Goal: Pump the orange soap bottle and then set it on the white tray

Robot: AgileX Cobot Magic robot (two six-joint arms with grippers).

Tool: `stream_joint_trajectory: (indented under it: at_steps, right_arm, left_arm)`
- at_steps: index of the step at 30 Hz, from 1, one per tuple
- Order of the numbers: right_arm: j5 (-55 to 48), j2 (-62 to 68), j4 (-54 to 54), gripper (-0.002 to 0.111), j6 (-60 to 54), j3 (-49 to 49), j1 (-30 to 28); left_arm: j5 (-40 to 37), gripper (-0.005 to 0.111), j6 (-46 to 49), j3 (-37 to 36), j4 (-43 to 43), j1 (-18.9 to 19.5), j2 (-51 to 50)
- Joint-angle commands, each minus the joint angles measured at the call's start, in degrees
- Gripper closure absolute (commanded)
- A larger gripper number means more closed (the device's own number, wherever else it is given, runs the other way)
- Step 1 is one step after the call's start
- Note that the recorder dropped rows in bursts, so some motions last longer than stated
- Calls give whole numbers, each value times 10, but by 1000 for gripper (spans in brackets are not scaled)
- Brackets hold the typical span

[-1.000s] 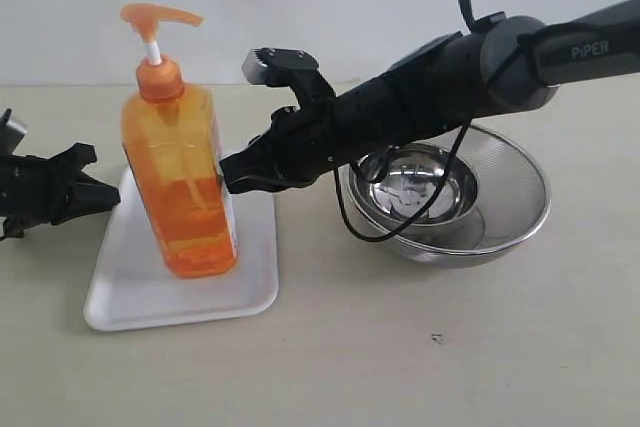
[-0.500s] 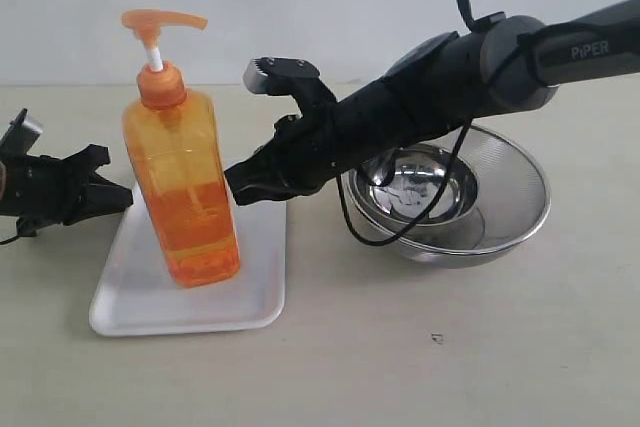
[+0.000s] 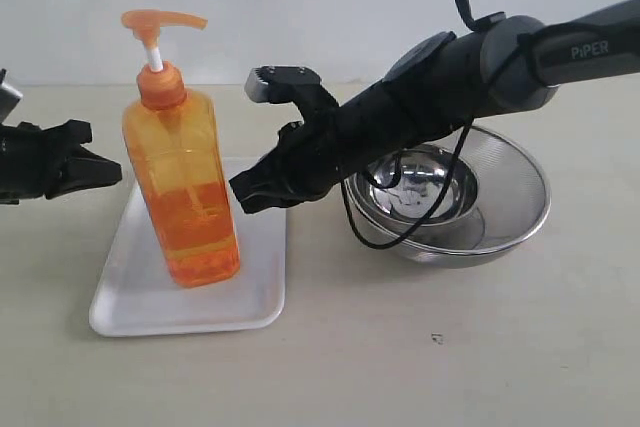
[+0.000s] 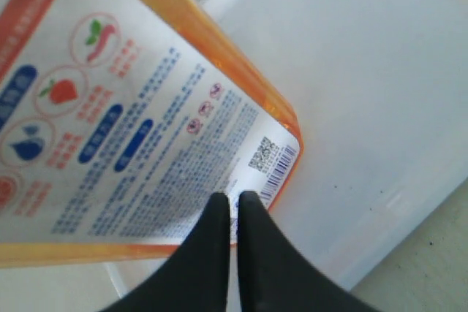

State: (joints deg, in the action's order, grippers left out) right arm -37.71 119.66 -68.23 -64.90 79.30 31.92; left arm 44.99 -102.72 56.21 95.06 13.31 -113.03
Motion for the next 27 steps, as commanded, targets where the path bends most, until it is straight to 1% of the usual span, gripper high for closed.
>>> stream_joint_trajectory:
  at_steps: [1,3,4,9,14,18,19,20,23,27]
  right_arm:
    - [-17,-2,3,109,-1,1,-1]
    - [-20,-2,3,109,-1,1,-1]
    - [-23,-2,3,109,-1,1,-1]
    - [-24,-2,3,109,-1,1,-1]
    - [-24,-3,15,109,3,1,-1]
    - [-23,-3,16,109,3,1,-1]
    - [-22,-3,16,109,3,1,-1]
    - [-21,-3,16,109,3,1,-1]
    - [-24,-3,16,109,3,1,-1]
    - [-36,-3,16,109,3,1,-1]
  left_arm:
    - [65,102,51,-7,-50,-28,6]
    - [73,102,64,-7,-79,-43,6]
    - [65,102,64,-7,-78,-47,6]
    - [61,102,59,-7,-69,-47,7]
    - [60,102,33,-17,-15,-23,36]
    - [21,102,33,-68,-17,4,110]
    - [21,102,33,-75,-18,4,125]
    - [22,102,33,-83,-25,2,138]
    - [32,102,47,-96,-52,-21,157]
    - [32,102,46,-96,-53,-51,154]
